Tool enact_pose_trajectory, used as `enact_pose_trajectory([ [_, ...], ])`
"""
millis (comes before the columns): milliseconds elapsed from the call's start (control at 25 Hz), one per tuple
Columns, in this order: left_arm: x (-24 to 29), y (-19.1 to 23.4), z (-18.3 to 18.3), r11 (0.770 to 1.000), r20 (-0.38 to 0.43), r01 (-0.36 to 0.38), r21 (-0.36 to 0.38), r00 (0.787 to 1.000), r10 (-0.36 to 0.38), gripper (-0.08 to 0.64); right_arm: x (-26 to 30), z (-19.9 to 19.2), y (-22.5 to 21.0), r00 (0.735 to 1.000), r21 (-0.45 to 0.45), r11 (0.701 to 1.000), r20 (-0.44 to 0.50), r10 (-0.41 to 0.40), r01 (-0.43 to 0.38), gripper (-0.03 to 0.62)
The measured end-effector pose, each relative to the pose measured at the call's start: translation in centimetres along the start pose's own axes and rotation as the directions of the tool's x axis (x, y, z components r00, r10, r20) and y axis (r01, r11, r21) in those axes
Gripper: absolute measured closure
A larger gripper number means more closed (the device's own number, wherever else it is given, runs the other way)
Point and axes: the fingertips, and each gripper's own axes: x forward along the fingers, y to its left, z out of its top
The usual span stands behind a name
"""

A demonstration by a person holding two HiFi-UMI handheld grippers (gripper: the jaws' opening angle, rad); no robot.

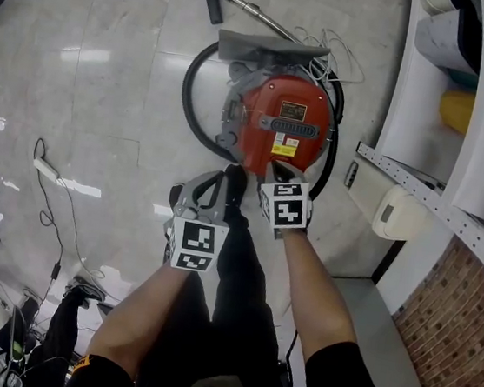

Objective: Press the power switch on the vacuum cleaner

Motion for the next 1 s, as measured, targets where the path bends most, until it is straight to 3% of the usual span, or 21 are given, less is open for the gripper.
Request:
enact_pose_trajectory([
  [280,-1.6,0.7,1.7,1.000,0.025,-0.002,0.005,1.000,0.002,0.545,-1.8,1.8,1.7,0.999,-0.010,1.000,0.046,0.003,-0.003,0.600],
  [640,-6.3,0.5,6.9,1.000,0.125,0.008,-0.012,0.992,-0.006,0.545,-9.5,4.7,6.5,0.984,-0.053,0.998,0.173,0.036,-0.028,0.600],
  [1000,-13.9,1.2,9.3,0.999,0.208,0.011,-0.047,0.978,-0.001,0.543,-20.0,8.6,9.9,0.936,-0.016,1.000,0.352,0.023,-0.018,0.600],
])
